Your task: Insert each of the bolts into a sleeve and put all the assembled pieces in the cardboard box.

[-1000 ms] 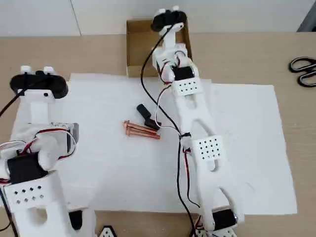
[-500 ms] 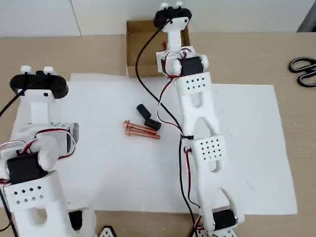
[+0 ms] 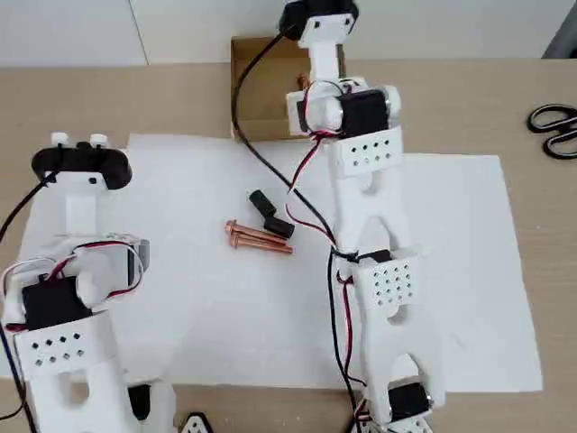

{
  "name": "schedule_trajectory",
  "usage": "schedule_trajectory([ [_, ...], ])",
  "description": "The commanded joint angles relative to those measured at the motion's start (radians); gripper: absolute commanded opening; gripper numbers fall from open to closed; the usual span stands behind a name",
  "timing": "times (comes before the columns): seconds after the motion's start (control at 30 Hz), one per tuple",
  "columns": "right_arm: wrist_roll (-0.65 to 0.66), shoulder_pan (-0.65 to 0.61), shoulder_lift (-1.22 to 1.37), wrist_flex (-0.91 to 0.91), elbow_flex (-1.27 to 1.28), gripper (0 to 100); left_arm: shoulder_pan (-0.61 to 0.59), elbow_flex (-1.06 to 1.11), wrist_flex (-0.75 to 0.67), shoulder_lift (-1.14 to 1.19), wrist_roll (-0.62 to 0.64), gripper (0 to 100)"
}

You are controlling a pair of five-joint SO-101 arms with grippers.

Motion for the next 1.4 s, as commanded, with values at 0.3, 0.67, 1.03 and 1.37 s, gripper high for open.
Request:
schedule_trajectory([
  [0.3,0.014,-0.061,-0.249,0.028,0.18,21.6,-0.008,0.016,0.005,-0.018,0.0,18],
  [0.67,0.012,-0.074,-0.69,-0.061,0.891,21.6,-0.002,0.033,0.002,-0.018,0.0,18],
  [1.03,0.006,-0.222,-0.443,-0.143,0.961,21.6,-0.005,0.074,-0.025,-0.018,0.0,18],
  [1.37,0.008,-0.275,-0.288,-0.197,0.957,21.6,-0.006,0.111,-0.035,-0.018,0.0,18],
])
